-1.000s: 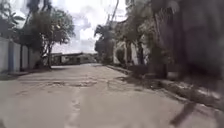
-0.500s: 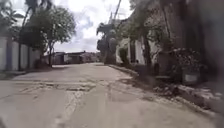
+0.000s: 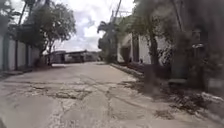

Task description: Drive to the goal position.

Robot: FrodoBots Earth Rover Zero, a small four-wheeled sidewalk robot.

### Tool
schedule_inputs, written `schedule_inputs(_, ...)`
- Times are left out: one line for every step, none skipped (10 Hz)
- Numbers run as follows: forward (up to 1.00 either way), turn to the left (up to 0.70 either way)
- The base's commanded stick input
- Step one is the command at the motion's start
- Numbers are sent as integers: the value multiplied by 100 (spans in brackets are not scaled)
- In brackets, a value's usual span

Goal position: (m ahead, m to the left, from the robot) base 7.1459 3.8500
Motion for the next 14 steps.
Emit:
schedule_inputs(100,0)
schedule_inputs(100,0)
schedule_inputs(100,0)
schedule_inputs(100,0)
schedule_inputs(100,0)
schedule_inputs(100,0)
schedule_inputs(100,0)
schedule_inputs(100,0)
schedule_inputs(100,4)
schedule_inputs(100,20)
schedule_inputs(100,33)
schedule_inputs(100,37)
schedule_inputs(100,19)
schedule_inputs(100,2)
